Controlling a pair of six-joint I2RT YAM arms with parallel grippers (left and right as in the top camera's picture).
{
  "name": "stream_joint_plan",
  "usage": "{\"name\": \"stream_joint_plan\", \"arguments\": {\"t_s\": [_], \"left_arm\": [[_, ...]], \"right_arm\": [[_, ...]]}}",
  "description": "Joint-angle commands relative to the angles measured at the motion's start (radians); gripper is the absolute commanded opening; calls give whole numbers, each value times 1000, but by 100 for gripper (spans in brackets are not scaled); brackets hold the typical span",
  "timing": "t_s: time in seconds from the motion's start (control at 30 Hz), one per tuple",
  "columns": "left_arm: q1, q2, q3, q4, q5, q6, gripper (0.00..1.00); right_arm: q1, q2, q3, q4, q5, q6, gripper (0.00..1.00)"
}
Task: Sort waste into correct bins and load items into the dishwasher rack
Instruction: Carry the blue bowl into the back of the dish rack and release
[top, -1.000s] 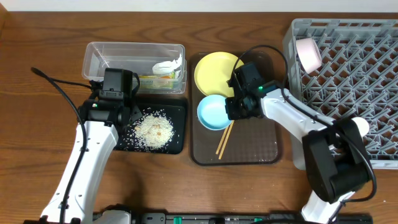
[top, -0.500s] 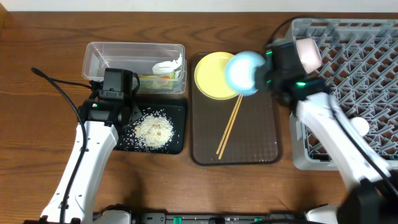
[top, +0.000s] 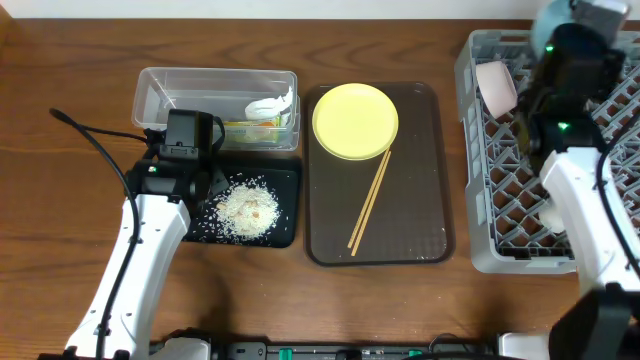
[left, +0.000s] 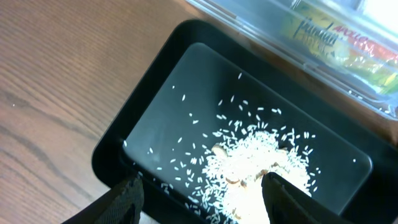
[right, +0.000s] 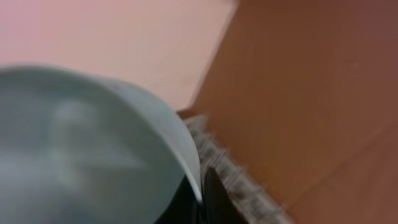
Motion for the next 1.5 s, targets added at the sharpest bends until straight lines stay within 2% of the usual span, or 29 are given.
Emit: {"name": "stream_joint_plan", "arguments": {"t_s": [0.0,0.17,0.4,0.77,1.2,1.27,1.33,1.43,1.47], "left_arm": [[5,7,4,-3,-6,-17,64],[5,7,4,-3,-6,-16,64],[5,7,4,-3,-6,-17,64],[5,7,4,-3,-4,-17,64],[5,7,4,-3,-4,-17,64],[5,7,4,-3,-4,-17,64],[5,7,4,-4,-3,-17,64],[5,7,4,-3,-3,-17,64],[5,7,4,-3,-4,-17,64]], "right_arm": [[-55,71,7,114,68,-275,1],[-112,182,7,342,51,-443,1],[-153,328,7,378,-18,-552,1],[-153,475,7,431,-3,-551,1],[-97,492,7,425,31,-514,1],[-79,492,7,412,55,-513,6],[-60,492,7,383,76,-490,16],[-31,492,7,348,144,-354,30],[-23,491,7,337,160,-318,32]]}}
